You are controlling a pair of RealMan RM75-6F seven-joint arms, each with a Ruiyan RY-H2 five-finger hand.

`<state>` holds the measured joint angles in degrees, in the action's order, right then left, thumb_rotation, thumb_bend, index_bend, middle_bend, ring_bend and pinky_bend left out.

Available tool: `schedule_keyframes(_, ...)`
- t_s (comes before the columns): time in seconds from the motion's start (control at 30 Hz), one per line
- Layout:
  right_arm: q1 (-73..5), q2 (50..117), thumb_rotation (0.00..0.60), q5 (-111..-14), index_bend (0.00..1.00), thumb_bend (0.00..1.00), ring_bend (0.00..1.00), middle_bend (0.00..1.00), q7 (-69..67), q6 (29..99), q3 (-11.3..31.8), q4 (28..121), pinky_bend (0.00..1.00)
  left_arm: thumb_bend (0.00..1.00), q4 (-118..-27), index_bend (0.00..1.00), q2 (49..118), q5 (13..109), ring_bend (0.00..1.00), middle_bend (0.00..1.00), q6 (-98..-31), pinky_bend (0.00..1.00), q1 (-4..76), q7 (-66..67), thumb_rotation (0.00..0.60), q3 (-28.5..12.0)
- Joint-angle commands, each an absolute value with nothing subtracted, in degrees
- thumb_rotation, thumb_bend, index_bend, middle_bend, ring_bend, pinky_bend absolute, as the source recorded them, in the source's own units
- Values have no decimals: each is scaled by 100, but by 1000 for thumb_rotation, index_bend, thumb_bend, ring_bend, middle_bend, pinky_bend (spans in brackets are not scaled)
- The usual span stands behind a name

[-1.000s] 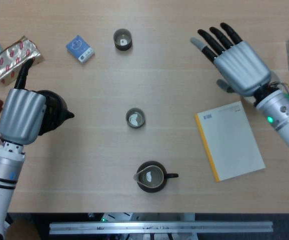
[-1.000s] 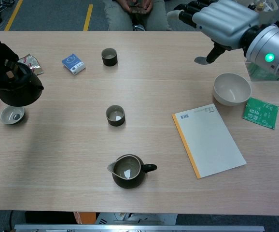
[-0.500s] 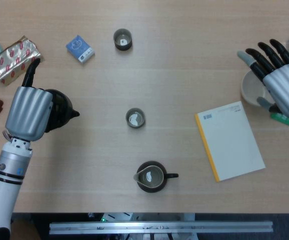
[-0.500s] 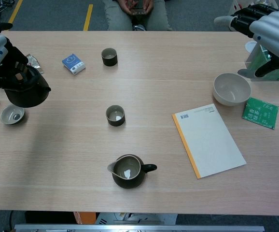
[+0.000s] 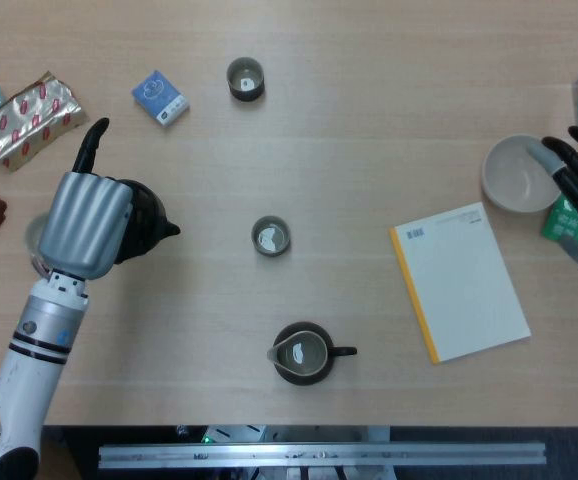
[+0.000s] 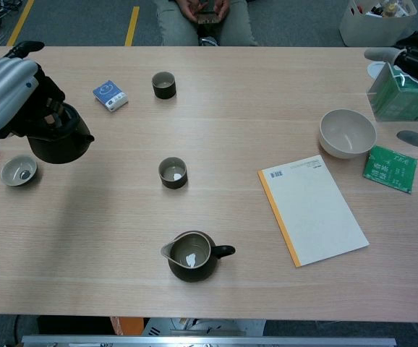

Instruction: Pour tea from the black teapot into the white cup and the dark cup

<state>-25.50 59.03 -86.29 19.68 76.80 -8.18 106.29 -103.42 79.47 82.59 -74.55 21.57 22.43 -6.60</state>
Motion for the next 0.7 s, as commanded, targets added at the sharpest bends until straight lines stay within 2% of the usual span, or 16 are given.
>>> schedule_keyframes(0.03,-2433,5866,600,-8716,64,193,23,139,1880,7686,-842,10573,38,307,-10327,992,8058,8219,871,1000,-7373,3,2242,2344,599,-676)
schedule_keyframes(0.7,-1979,5825,600,-8938,64,195,24,141,1323,7519,-708,10087,38,307,-9890,992,8993,7620,871,1000,-6925,3,2822,3206,598,-882)
